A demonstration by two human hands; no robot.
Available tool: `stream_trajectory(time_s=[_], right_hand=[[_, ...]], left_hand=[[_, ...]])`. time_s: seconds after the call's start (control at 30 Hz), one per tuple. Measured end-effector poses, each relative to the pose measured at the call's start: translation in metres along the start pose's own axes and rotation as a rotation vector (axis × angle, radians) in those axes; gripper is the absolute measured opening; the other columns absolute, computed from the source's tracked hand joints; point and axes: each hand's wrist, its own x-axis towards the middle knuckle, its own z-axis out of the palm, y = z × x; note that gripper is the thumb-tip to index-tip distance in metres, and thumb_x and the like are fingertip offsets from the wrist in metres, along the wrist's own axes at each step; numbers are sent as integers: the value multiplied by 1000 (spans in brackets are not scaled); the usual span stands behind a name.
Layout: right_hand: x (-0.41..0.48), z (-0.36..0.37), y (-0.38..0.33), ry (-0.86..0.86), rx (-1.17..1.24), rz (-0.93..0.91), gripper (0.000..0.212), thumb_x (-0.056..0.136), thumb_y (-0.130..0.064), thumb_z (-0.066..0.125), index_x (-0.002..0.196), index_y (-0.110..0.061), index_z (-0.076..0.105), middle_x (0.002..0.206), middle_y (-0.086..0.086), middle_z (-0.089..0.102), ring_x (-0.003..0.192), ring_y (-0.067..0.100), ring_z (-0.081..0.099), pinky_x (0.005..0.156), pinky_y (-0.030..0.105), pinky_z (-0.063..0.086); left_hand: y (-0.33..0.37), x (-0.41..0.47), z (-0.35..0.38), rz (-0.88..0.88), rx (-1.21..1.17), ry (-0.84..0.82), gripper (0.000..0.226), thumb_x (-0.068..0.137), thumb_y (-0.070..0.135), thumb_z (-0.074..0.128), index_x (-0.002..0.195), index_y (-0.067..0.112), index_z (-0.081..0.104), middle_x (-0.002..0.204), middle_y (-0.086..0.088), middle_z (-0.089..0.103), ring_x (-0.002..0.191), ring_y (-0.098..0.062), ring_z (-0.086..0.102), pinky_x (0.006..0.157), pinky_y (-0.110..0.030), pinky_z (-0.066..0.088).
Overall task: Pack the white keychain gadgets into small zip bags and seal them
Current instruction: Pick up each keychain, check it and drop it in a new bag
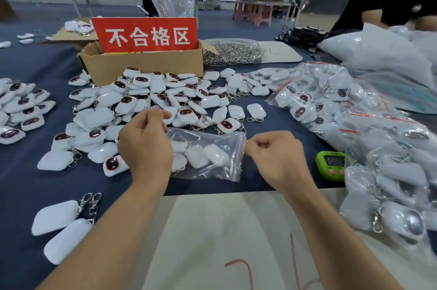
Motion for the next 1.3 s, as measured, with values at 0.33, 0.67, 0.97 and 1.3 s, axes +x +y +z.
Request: stream_trajectory(time_s=[0.33,0.67,0.97,1.3], right_hand=[[40,22,2,42,143,-56,49,97,-4,46,124,-35,73,127,0,70,79,1,58,77,19,45],[56,28,5,-207,-154,-266,52,98,-2,48,139,-29,64,141,-5,58,129,18,52,110,28,38],[40,19,14,-52,-81,-102,16,97,-29,69,112,-29,63,108,-8,62,102,16,59,76,23,39],[9,2,8,58,-312,-158,52,82,-2,68,127,-28,67,117,-1,55,106,26,53,89,34,37]], left_hand=[[-3,4,-1,-40,10,63,29,87,34,50,71,43,73,59,17,57,54,-2,46,61,-34,37],[-7,1,0,171,184,-9,29,93,32,50,72,33,71,65,9,61,64,-7,54,61,-34,39],[-18,-34,20,578,799,-646,66,72,56,52,134,37,61,135,21,59,126,-3,43,108,-29,28],[-20,-28,21,566,868,-699,54,83,39,60,136,37,58,139,19,59,132,-6,47,109,-29,23]])
